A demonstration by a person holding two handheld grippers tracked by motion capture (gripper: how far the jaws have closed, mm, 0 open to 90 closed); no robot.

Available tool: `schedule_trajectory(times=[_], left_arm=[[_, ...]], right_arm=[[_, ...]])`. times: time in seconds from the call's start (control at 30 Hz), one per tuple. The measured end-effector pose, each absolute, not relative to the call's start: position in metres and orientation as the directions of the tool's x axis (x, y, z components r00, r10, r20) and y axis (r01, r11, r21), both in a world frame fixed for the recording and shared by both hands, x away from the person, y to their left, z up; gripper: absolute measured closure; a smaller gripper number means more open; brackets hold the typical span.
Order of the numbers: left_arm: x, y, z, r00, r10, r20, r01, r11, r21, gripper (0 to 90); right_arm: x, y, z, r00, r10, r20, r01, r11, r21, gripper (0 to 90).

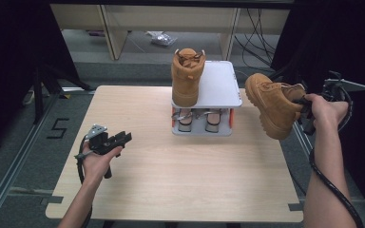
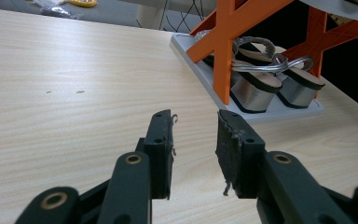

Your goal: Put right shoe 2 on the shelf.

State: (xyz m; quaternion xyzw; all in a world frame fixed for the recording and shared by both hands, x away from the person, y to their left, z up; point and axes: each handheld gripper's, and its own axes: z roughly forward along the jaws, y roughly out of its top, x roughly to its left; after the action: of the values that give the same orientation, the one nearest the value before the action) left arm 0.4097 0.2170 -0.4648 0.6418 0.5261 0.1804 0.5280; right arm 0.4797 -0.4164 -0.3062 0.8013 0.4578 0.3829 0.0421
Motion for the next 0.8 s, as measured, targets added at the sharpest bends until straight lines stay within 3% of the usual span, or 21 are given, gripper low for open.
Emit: schedule_trajectory(times=[0.8], left_arm=[[0.41,0.218,-0.464,0.38,0.867,-0.323,0.481,0.113,0.869,65.2]], right_arm=[[0.484,-0.412,-0.289,0.272,0.753,0.599,0.688,-0.587,0.426,81.1]])
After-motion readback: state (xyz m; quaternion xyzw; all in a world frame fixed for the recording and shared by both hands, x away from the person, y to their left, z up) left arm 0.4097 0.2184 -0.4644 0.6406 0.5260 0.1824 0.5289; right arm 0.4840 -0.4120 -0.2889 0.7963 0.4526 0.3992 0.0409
